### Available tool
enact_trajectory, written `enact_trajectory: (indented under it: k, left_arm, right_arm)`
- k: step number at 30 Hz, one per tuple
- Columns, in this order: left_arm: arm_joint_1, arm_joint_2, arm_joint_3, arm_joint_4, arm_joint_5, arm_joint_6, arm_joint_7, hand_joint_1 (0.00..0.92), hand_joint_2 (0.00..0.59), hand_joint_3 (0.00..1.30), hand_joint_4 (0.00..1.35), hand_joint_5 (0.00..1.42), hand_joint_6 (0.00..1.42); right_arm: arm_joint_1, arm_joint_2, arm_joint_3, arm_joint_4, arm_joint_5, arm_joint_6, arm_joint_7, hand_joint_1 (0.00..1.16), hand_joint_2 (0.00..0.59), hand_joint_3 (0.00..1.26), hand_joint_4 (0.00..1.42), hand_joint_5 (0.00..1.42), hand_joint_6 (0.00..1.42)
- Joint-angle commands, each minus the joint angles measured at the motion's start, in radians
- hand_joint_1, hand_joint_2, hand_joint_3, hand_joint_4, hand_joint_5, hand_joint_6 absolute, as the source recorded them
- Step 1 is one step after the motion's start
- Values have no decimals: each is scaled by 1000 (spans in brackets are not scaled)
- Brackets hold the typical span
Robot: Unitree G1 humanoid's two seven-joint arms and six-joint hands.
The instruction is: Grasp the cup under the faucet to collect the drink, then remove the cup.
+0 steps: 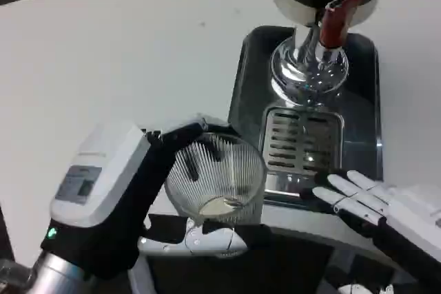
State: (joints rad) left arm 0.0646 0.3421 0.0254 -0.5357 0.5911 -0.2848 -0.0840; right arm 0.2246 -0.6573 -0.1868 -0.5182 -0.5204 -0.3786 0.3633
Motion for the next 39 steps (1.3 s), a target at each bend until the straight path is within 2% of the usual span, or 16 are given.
enact_trajectory:
  k: [1, 21, 28, 39]
  left_arm:
    - [-7, 5, 3, -3, -19, -9, 3, 693, 0, 929, 1048, 1230, 1424]
    - [-6, 6, 6, 0, -26, -9, 3, 693, 0, 929, 1048, 1230, 1424]
    - [-27, -5, -4, 17, -23, 0, 9, 693, 0, 929, 1048, 1230, 1424]
    - [-110, -23, -31, 140, 16, 15, 36, 693, 0, 929, 1048, 1230, 1424]
  right_arm:
    - [9, 0, 1, -5, 6, -15, -8, 390, 438, 103, 22, 0, 114]
    - [3, -2, -5, -2, 14, -5, -3, 391, 438, 105, 22, 1, 114]
    - [4, -2, -23, -6, 22, 0, -4, 391, 438, 105, 24, 2, 114]
    - [24, 3, -61, -24, 36, 4, -3, 392, 438, 105, 31, 2, 114]
